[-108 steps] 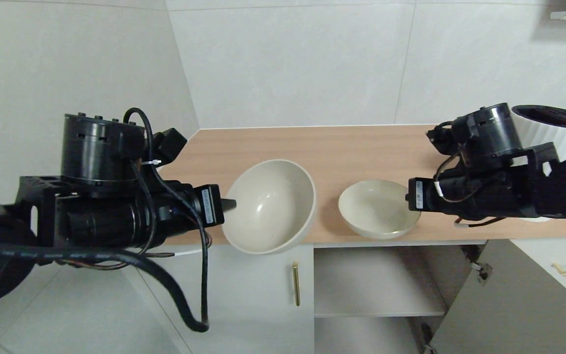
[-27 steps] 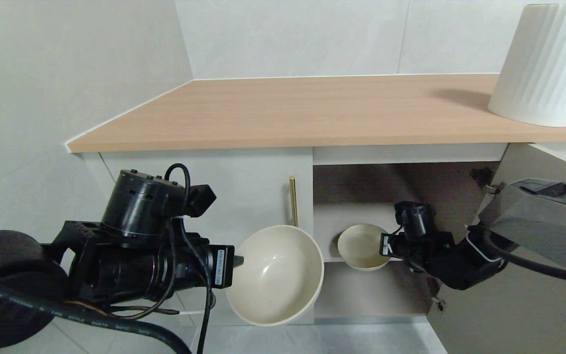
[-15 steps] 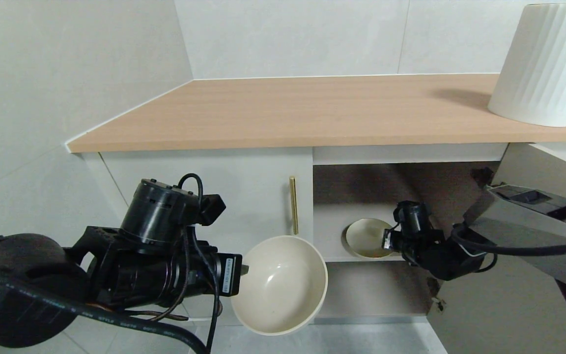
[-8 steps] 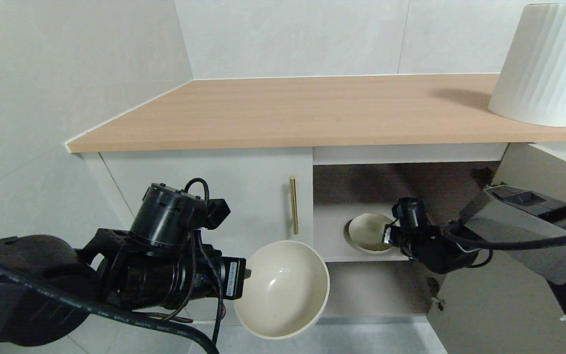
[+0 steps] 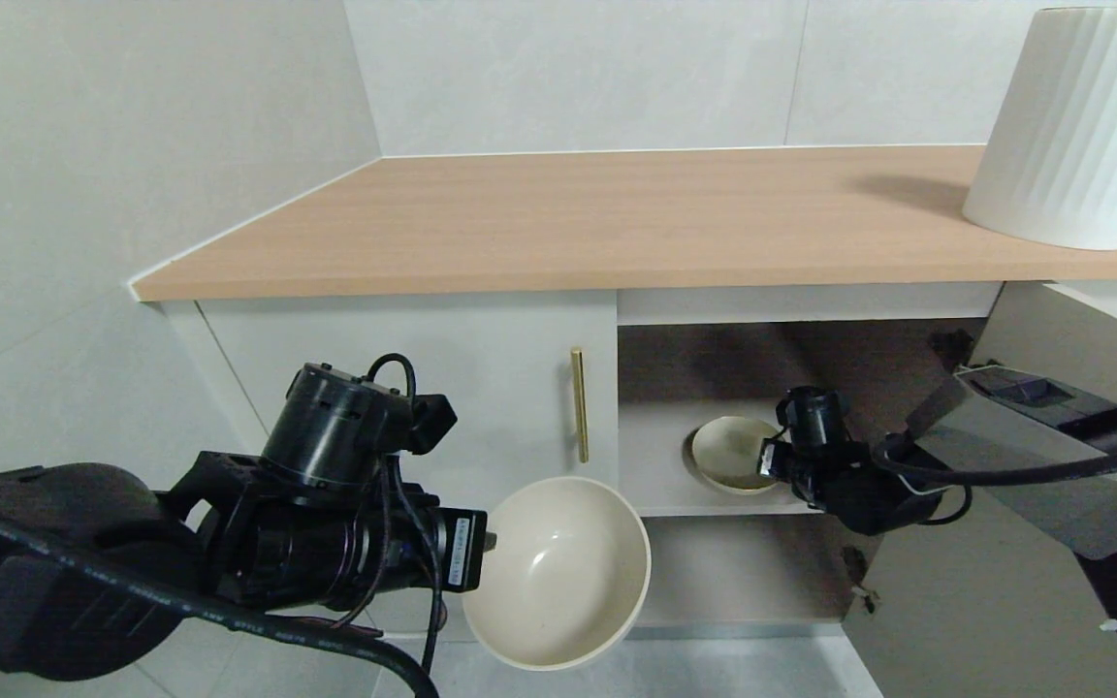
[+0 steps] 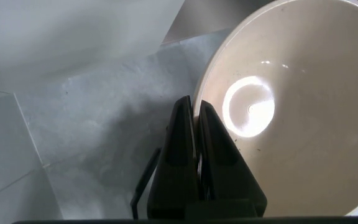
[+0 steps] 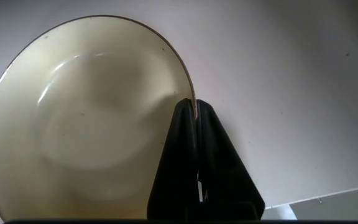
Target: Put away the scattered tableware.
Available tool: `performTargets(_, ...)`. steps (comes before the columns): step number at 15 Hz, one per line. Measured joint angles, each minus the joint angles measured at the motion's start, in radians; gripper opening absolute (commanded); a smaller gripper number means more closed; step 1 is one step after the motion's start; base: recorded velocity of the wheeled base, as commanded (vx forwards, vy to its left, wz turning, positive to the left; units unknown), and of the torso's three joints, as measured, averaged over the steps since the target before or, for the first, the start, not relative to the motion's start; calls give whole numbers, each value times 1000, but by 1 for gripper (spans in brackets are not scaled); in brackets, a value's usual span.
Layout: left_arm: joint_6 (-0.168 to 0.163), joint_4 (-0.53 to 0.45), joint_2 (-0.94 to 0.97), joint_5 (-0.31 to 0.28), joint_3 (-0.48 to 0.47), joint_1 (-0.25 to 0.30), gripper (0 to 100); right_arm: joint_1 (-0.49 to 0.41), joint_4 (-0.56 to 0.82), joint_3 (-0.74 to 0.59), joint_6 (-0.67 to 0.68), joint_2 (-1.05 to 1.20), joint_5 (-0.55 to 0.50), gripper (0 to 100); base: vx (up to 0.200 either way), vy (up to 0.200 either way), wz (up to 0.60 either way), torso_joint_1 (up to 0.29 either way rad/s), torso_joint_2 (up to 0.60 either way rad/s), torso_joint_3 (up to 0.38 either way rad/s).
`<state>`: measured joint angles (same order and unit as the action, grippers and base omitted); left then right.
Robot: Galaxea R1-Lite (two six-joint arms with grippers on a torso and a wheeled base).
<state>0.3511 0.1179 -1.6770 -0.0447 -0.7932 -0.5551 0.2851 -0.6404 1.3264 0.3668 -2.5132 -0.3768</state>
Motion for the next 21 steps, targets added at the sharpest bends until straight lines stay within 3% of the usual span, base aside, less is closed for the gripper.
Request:
performTargets(8,-1,1,-14,0,0,-3,0,-3,-1,-8,20,11,-5,100,0,0,0,0,0,0)
performTargets(12,-2,3,-40,14,-7,-50,0,35,2,-117,20,105,-2,100,0,0,0,0,0,0)
performTargets(17,-3,2,-128,154,-12,-119,0,164,234,-236,23,345,64,100,0,0,0,0,0,0)
performTargets(21,0,6,-216,296,-28,-157,0,300,488,-284,28,554,256,100,0,0,0,0,0,0)
